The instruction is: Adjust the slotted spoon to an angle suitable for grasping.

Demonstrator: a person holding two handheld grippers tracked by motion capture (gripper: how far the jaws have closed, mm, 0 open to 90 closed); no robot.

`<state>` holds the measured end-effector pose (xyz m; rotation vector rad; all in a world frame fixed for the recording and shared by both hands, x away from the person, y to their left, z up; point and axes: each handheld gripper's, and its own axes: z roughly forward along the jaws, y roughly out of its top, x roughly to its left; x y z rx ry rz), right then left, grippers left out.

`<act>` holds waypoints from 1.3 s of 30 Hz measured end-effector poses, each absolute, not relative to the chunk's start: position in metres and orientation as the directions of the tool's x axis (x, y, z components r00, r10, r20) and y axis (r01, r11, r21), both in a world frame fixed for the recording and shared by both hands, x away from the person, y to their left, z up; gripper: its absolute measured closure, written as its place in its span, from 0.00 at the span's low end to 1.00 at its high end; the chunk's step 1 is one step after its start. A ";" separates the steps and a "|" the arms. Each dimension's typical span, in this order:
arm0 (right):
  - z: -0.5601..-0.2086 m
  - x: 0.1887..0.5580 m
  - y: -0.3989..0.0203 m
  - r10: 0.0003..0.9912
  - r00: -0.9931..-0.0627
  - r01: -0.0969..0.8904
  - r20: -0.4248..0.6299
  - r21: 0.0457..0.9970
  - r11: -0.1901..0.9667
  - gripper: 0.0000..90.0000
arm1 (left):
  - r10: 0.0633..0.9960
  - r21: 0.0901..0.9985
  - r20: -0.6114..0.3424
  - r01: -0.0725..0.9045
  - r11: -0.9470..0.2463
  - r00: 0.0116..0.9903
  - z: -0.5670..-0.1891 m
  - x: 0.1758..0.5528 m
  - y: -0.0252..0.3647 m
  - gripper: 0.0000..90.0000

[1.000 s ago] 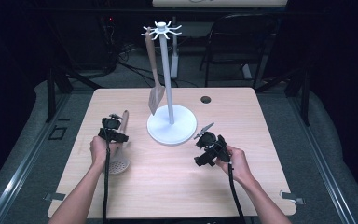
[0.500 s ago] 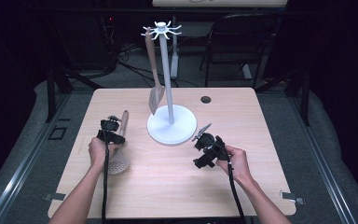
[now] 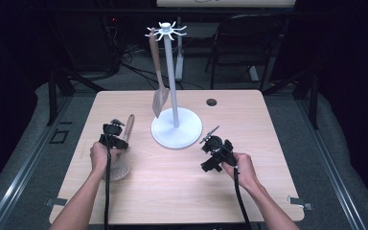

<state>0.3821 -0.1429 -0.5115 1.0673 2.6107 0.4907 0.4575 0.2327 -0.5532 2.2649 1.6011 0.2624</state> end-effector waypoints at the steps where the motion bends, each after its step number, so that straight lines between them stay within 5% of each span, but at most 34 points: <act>1: -0.512 0.382 -0.145 0.724 -0.679 0.625 -0.124 0.419 0.658 0.17 | 0.937 0.384 -0.052 0.873 -0.301 0.346 -0.553 0.457 0.233 0.80; 20: -0.518 0.380 -0.150 0.682 -0.730 0.587 -0.044 0.470 0.659 0.17 | 0.925 0.332 -0.106 0.890 -0.314 0.366 -0.550 0.441 0.240 0.83; 30: -0.520 0.381 -0.154 0.730 -0.682 0.612 -0.045 0.512 0.603 0.17 | 0.919 0.308 -0.132 0.896 -0.319 0.372 -0.549 0.431 0.243 0.84; 39: -0.514 0.381 -0.159 0.734 -0.679 0.615 -0.018 0.534 0.581 0.17 | 0.928 0.388 -0.113 0.875 -0.289 0.356 -0.540 0.441 0.240 0.59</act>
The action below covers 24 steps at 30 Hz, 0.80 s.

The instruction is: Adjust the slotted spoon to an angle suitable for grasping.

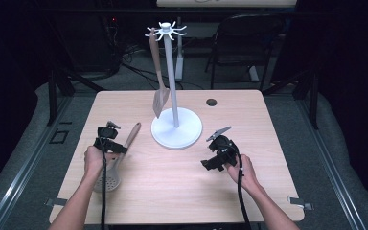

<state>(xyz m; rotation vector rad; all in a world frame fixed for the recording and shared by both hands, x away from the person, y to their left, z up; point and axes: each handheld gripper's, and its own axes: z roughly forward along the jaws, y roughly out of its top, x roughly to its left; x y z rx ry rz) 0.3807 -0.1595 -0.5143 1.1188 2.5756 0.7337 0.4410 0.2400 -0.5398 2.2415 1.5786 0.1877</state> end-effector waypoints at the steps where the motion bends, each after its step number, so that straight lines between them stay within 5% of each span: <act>1: -0.514 0.381 -0.159 0.736 -0.677 0.615 -0.023 0.533 0.582 0.17 | 0.928 0.395 -0.117 0.874 -0.283 0.353 -0.541 0.444 0.239 0.59; 12: -0.508 0.376 -0.158 0.711 -0.701 0.563 -0.055 0.570 0.598 0.17 | 0.928 0.396 -0.112 0.872 -0.287 0.356 -0.550 0.454 0.234 0.81; 24: -0.511 0.379 -0.162 0.725 -0.688 0.578 -0.038 0.576 0.578 0.17 | 0.912 0.357 -0.080 0.866 -0.350 0.402 -0.546 0.438 0.232 0.83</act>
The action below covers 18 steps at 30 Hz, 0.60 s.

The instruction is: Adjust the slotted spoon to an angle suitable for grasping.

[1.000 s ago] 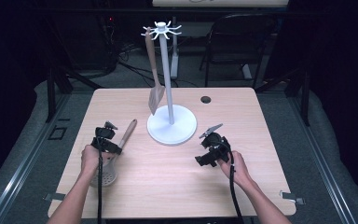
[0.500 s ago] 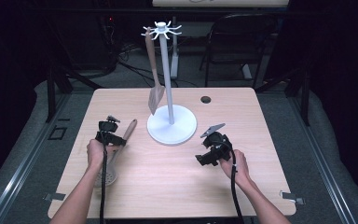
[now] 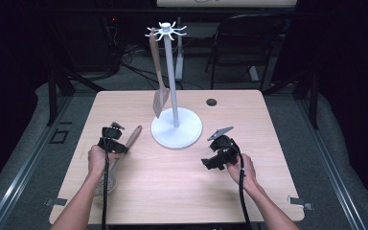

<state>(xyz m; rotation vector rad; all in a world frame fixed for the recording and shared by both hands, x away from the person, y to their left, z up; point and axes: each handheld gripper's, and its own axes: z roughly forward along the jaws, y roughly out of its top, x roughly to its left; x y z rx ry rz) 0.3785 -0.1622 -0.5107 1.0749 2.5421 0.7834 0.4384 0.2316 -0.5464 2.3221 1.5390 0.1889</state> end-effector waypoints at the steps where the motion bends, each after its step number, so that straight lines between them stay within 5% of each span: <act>1: -0.510 0.379 -0.162 0.722 -0.690 0.576 -0.039 0.575 0.581 0.17 | 0.911 0.353 -0.075 0.865 -0.357 0.406 -0.546 0.437 0.231 0.83; 18: -0.512 0.377 -0.159 0.712 -0.701 0.570 -0.043 0.566 0.596 0.17 | 0.910 0.327 -0.050 0.868 -0.375 0.412 -0.550 0.447 0.222 0.75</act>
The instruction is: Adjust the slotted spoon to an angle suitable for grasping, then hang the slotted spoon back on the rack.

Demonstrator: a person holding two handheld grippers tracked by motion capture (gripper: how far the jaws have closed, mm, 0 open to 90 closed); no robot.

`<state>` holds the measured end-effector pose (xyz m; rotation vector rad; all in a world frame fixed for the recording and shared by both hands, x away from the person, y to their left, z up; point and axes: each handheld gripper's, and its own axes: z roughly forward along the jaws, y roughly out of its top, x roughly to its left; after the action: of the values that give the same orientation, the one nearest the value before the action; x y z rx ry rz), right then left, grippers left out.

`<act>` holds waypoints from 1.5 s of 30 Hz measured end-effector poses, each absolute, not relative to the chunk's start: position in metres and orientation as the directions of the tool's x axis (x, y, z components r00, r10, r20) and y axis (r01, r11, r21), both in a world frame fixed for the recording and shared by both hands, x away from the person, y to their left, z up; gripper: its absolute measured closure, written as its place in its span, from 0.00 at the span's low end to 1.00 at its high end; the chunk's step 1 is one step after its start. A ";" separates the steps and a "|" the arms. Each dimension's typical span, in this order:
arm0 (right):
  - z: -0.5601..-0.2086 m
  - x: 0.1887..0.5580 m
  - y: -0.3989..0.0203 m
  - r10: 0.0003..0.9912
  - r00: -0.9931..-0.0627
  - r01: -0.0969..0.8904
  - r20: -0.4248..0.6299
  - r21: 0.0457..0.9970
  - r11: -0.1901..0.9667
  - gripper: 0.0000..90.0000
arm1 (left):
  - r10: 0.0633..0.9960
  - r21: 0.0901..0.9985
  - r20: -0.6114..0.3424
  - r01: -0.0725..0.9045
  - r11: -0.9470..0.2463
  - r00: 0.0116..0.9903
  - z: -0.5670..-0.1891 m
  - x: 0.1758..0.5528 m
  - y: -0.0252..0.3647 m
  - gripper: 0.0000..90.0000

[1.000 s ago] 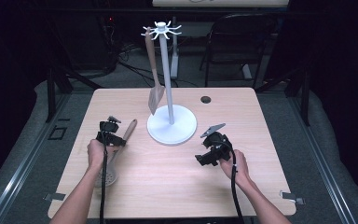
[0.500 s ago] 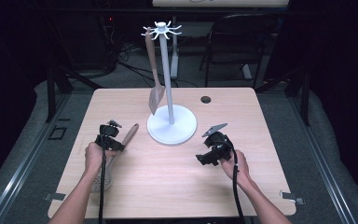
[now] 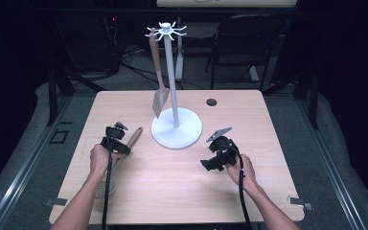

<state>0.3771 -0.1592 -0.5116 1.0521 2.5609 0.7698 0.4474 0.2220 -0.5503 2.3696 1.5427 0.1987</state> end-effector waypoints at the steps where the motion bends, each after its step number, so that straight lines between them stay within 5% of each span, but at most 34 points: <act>1: -0.512 0.378 -0.159 0.711 -0.702 0.569 -0.045 0.566 0.597 0.17 | 0.908 0.322 -0.043 0.866 -0.381 0.416 -0.550 0.448 0.221 0.76; 11: -0.513 0.377 -0.158 0.712 -0.701 0.574 -0.046 0.556 0.601 0.17 | 0.908 0.330 -0.042 0.864 -0.381 0.417 -0.550 0.448 0.223 0.83; 25: -0.512 0.378 -0.160 0.709 -0.704 0.572 -0.042 0.557 0.602 0.17 | 0.906 0.475 -0.115 0.823 -0.310 0.408 -0.528 0.427 0.240 0.83; 45: -0.513 0.379 -0.160 0.707 -0.707 0.576 -0.037 0.550 0.605 0.17 | 0.889 0.593 -0.085 0.740 -0.317 0.449 -0.511 0.410 0.238 0.83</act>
<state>0.3786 -0.1596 -0.5135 1.0527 2.5819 0.7532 0.4098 0.2380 -0.5112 2.1390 1.3579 0.3464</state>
